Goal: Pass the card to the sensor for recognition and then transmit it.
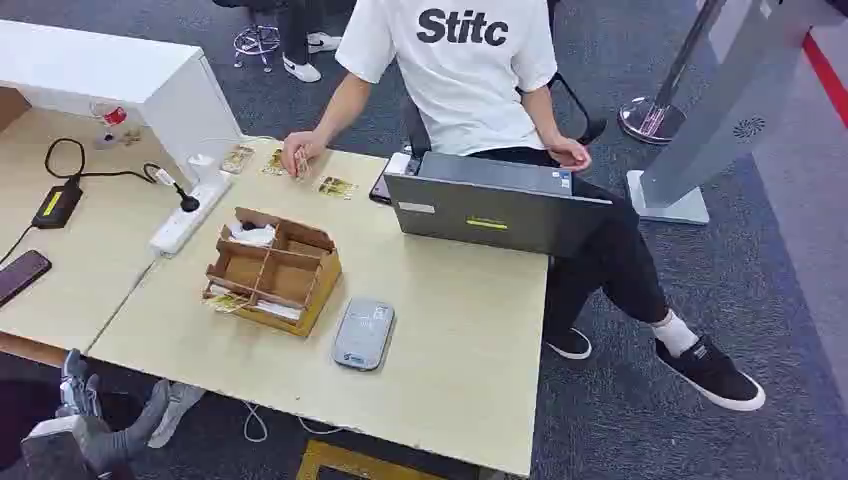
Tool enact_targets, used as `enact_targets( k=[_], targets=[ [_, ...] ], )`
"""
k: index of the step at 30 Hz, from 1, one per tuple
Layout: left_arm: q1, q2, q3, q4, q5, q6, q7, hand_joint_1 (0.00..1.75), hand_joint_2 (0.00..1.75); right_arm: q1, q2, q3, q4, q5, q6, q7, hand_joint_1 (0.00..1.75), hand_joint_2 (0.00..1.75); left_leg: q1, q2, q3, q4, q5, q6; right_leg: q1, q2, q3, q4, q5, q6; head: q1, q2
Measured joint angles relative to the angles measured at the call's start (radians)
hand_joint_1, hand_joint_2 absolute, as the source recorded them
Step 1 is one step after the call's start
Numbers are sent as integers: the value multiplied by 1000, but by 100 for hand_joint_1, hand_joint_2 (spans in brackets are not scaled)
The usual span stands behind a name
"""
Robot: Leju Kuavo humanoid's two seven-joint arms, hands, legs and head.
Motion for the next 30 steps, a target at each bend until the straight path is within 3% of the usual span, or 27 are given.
enact_targets(
  k=[20,30],
  targets=[
    [-149,292,-311,-7,-585,168,237,0,175,-10,-3,50,0,71,35,32,0,175,0,0,0,0,0,0,0,0,0,0,0,0,0,0],
    [-247,417,-457,23,-871,265,352,0,175,-17,-6,81,0,115,56,36,0,175,0,1,0,0,0,0,0,1,0,0,1,0,0,0]
  ],
)
